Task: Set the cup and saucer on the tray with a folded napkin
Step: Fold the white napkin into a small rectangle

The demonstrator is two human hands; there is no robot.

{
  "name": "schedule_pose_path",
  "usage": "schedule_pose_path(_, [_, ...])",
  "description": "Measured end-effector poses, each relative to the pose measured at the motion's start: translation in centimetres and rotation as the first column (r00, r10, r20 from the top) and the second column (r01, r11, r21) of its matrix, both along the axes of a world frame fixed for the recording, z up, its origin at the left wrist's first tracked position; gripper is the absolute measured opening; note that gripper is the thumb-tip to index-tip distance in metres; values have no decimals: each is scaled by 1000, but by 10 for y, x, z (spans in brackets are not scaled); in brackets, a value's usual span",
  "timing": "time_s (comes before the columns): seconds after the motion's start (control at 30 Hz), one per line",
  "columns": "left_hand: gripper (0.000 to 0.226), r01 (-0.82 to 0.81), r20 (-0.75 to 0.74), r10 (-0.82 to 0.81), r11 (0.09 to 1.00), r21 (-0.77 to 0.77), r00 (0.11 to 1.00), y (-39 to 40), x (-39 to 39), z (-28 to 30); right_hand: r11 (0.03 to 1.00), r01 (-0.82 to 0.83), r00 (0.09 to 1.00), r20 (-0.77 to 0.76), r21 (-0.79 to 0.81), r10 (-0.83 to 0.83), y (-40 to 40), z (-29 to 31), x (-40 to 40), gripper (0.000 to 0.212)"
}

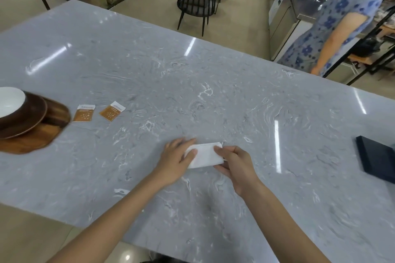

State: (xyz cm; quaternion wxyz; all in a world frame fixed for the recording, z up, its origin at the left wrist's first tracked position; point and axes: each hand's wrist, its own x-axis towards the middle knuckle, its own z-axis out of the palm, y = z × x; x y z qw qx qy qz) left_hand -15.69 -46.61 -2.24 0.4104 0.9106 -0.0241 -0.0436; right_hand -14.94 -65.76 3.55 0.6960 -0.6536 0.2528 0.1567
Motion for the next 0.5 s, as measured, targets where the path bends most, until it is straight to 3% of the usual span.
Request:
schedule_pose_path(0.07, [39, -33, -70, 13, 960, -279, 997, 11, -3, 17, 998, -11, 999, 36, 57, 9, 3, 8, -2, 16])
schedule_pose_path(0.17, [28, -218, -294, 14, 705, -674, 956, 19, -11, 42, 991, -42, 996, 89, 124, 32, 10, 18, -5, 12])
schedule_pose_path(0.27, [24, -319, -347, 64, 576, -752, 936, 24, -14, 54, 986, -69, 990, 130, 149, 50, 17, 24, -8, 11])
schedule_pose_path(0.5, [15, -365, -343, 147, 543, -756, 928, 36, -37, 63, 987, -112, 983, 160, 112, 93, 27, 30, -30, 19])
